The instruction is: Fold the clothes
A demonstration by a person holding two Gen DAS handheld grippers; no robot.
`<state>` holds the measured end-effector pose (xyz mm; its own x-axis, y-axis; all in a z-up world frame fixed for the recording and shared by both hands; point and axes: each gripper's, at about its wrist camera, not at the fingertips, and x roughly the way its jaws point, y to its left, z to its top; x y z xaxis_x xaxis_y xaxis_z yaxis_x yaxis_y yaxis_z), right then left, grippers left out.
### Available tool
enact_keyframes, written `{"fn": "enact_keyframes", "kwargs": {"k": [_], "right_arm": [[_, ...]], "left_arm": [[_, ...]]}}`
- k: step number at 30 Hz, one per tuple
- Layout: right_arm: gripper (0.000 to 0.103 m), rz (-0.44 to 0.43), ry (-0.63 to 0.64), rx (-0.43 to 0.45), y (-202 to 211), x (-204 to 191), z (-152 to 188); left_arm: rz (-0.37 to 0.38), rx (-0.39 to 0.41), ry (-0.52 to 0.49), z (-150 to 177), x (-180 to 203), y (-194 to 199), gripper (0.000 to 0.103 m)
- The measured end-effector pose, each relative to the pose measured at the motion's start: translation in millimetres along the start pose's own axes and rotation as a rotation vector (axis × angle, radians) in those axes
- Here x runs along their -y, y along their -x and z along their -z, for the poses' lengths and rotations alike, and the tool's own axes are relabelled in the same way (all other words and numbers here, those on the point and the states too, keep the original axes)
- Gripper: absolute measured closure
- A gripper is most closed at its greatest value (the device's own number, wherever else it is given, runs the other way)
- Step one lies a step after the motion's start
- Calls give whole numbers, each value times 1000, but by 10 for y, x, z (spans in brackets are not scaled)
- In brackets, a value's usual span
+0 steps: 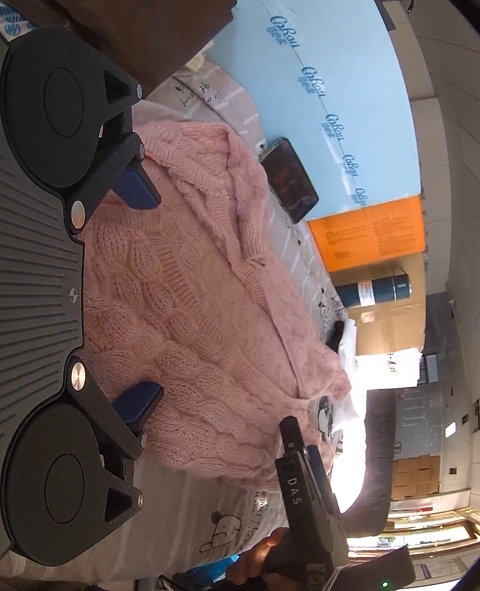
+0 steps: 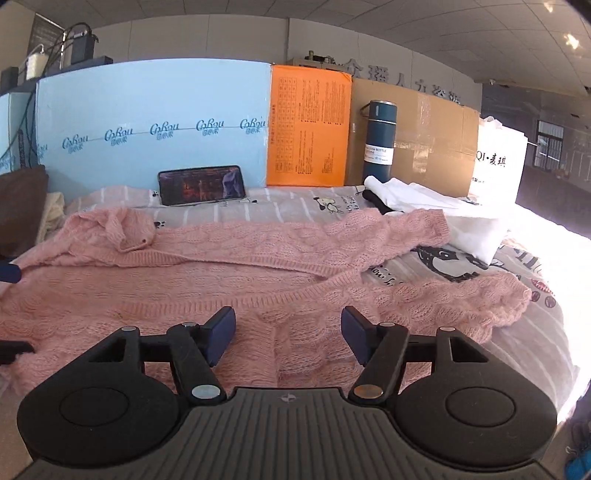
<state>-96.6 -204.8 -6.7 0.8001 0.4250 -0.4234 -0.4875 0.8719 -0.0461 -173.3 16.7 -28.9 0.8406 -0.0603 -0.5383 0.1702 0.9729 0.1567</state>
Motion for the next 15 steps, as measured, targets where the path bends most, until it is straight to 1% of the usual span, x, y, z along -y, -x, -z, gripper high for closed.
{"fn": "enact_keyframes", "kwargs": {"k": [2,3,4,6,9,10,13,15], "right_arm": [[41,-10,2,25,-42,-11,-103],[39,-37,-5,50,-50,-29,-177],[38,-68,-11,73,-63,-54,-257],[38,-169,-15,89,-147,-169,-447],[40,-310,14,43,-394,-420,-656],[41,-331,31,18,-498,-525,-692],[54,-377,83,-61,-799,-810,-740],[56,-394,120,-116,-993,-976,-722]], "left_arm": [[11,9,20,9,-49,19,2],[18,23,39,8,-87,41,2],[23,44,61,3,-128,74,2],[23,86,111,-10,-219,145,2],[-57,104,194,-33,-368,167,2],[-80,103,220,-28,-417,162,2],[-131,106,295,-14,-565,156,2],[-159,114,332,-4,-645,159,2]]}}
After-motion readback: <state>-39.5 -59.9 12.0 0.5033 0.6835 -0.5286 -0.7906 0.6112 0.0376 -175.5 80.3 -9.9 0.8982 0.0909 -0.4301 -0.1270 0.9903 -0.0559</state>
